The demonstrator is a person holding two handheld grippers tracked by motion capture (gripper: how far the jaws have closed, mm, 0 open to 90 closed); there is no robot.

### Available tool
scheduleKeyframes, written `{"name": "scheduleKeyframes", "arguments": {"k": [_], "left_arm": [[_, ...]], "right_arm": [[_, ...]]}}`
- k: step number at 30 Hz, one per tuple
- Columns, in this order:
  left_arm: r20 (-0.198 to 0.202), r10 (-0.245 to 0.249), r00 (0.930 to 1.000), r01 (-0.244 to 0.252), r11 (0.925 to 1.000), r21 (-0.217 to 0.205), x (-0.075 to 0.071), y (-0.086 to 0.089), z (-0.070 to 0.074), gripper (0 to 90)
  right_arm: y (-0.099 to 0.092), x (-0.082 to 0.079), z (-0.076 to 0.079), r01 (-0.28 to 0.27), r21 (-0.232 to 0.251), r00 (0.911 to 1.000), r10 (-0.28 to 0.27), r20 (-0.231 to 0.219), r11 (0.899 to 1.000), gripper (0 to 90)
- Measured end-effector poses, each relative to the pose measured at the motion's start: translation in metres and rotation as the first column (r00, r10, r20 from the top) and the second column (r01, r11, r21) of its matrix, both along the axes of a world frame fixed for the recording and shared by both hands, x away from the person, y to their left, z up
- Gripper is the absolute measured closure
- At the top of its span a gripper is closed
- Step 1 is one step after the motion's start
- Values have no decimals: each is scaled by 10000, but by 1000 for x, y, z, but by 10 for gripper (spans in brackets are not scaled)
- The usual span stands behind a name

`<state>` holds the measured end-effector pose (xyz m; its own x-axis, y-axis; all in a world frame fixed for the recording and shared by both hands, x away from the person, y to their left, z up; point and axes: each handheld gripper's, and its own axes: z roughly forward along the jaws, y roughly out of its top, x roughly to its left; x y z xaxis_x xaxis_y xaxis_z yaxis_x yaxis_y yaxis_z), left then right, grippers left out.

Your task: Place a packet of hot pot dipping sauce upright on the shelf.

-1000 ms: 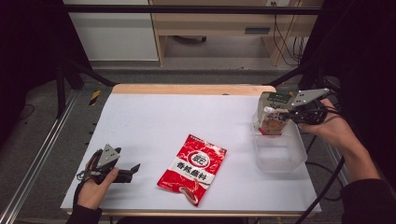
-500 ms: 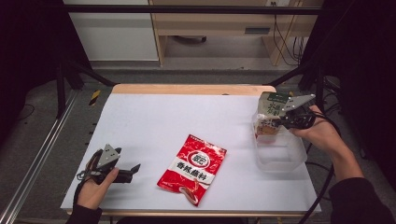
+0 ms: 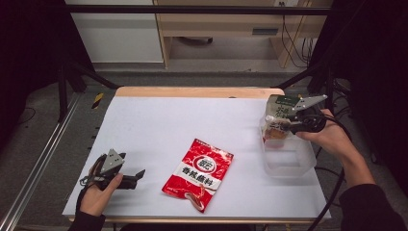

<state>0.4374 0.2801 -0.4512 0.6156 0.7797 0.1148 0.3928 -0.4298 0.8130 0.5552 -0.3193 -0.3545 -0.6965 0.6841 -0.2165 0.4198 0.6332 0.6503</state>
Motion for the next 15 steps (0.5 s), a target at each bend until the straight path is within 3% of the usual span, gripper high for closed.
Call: {"name": "scheduleKeyframes", "arguments": {"k": [4, 10, 12, 15], "left_arm": [[-7, -6, 10000, 6, 10000, 25, 0, 0, 0, 50], [-21, -45, 10000, 45, 9999, 90, 0, -1, 0, 49], [-3, -83, 10000, 83, 9999, 124, -1, -3, 0, 49], [11, -111, 9999, 111, 9998, 162, -1, -4, 0, 49]], "right_arm": [[1, -7, 9, 380, 196, 9975, -391, 584, 9991, 313], [9, -27, 35, 473, 448, 9902, -528, 1290, 9979, 166], [16, -36, 44, 509, 550, 9892, -579, 1346, 9972, 131], [29, -51, 56, 311, 447, 9832, -386, 1781, 9985, 91]]}}
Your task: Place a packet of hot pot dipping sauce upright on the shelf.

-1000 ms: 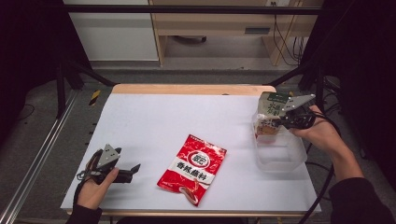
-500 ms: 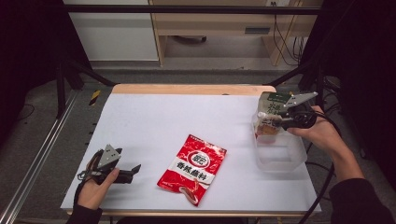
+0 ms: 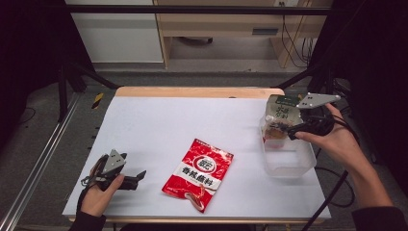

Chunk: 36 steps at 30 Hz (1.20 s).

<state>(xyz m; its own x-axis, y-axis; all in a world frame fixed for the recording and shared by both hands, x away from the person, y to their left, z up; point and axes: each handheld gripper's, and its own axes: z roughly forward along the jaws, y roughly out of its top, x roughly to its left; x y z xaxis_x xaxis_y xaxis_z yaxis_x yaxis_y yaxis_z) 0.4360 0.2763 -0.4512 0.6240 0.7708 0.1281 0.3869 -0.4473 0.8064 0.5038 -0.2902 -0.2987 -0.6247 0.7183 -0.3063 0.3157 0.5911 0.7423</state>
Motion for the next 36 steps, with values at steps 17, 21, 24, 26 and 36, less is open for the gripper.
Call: {"name": "scheduleKeyframes", "arguments": {"k": [17, 21, 24, 26, 36], "left_arm": [[26, -293, 9996, 292, 9995, 147, -3, -8, 0, 47], [18, -307, 9995, 306, 9994, 141, -3, -8, 0, 47], [27, -311, 9995, 310, 9994, 145, -4, -8, 1, 47], [26, -324, 9995, 323, 9994, 144, -4, -9, 1, 47], [-83, -509, 9987, 510, 9987, 74, -6, -14, 1, 47]], "right_arm": [[87, -61, 9, -363, 732, 9978, 321, 575, 9967, 134], [106, -65, -8, -508, 825, 9983, 482, 323, 9953, 143], [117, -68, -17, -586, 876, 9979, 558, 339, 9944, 156], [124, -70, -22, -676, 894, 9975, 652, 287, 9937, 158], [152, -67, -52, -511, 1482, 9986, 521, -33, 9876, 170]]}}
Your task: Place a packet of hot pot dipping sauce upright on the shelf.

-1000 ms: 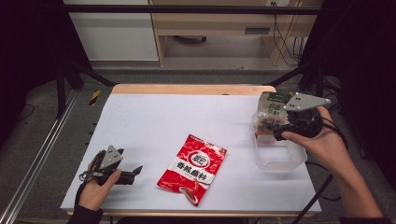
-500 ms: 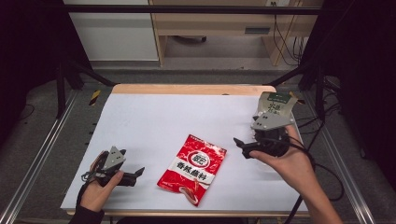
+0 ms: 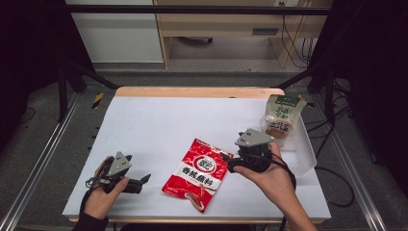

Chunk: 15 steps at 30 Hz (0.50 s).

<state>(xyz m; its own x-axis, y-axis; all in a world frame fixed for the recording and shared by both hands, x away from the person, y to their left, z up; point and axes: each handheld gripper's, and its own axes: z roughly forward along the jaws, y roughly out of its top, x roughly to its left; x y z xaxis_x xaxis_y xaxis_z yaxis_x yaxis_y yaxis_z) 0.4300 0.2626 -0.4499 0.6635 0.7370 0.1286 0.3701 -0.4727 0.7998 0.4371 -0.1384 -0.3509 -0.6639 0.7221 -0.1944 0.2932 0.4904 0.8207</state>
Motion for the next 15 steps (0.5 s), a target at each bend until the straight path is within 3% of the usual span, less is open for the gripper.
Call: {"name": "scheduleKeyframes", "arguments": {"k": [15], "left_arm": [[77, -129, 9999, 129, 9999, 101, -5, -4, 1, 47]], "right_arm": [[35, 10, -50, -168, 463, 9963, 206, -836, 9988, 147]]}}
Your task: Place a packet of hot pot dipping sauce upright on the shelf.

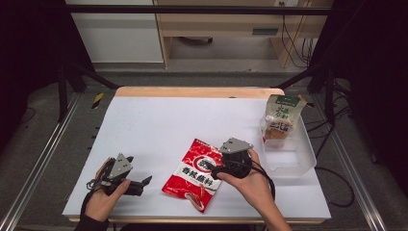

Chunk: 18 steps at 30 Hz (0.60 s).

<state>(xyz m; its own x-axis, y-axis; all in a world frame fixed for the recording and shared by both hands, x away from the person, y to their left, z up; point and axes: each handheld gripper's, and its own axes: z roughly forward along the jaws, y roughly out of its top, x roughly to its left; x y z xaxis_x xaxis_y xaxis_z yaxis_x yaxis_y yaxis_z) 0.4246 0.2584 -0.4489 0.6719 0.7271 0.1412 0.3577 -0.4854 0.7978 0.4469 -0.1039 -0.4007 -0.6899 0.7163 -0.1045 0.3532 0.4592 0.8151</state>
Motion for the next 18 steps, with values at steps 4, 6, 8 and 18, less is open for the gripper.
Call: {"name": "scheduleKeyframes", "arguments": {"k": [4, 6, 8, 18], "left_arm": [[-29, -6, 10000, 6, 10000, 34, 0, 0, 0, 47], [-34, -24, 10000, 24, 10000, 32, 0, -1, 0, 47], [-15, -34, 10000, 34, 10000, 42, 0, -1, 0, 47], [15, -233, 9997, 233, 9995, 200, -2, -10, -1, 48]], "right_arm": [[3, 3, -11, 56, 288, 9997, -49, -235, 9996, 146], [5, 5, -17, 85, 434, 9993, -70, -361, 9990, 143], [7, 6, -21, 79, 482, 9990, -57, -451, 9988, 136], [9, 14, -41, 540, 362, 9965, -515, -662, 9979, 133]]}}
